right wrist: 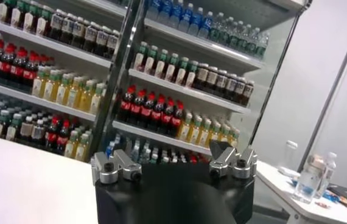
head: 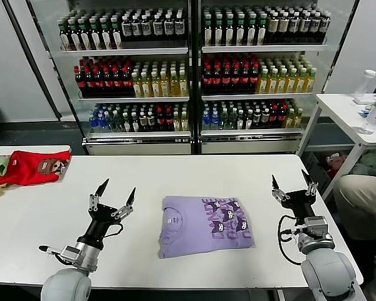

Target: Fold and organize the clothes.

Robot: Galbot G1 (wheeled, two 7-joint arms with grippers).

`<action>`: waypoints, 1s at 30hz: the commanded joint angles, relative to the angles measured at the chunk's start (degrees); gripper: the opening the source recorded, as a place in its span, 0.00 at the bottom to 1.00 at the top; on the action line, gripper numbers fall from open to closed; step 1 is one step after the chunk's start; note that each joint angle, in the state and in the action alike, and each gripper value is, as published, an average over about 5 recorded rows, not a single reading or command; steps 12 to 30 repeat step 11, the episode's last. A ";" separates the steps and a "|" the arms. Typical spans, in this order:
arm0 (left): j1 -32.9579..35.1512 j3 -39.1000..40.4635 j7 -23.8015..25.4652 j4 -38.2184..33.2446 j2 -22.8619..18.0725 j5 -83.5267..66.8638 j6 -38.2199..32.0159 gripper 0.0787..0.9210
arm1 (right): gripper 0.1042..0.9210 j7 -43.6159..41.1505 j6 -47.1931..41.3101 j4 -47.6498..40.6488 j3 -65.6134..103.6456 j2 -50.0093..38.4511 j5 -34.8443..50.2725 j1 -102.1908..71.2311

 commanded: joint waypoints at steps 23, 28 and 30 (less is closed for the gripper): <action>-3.49 0.29 -0.78 2.43 0.64 -0.27 0.44 0.88 | 0.88 -1.67 2.58 -3.52 -1.22 1.28 -4.83 2.61; -3.49 0.29 -0.78 2.43 0.64 -0.27 0.44 0.88 | 0.88 -1.67 2.58 -3.52 -1.22 1.28 -4.83 2.61; -3.49 0.29 -0.78 2.43 0.64 -0.27 0.44 0.88 | 0.88 -1.67 2.58 -3.52 -1.22 1.28 -4.83 2.61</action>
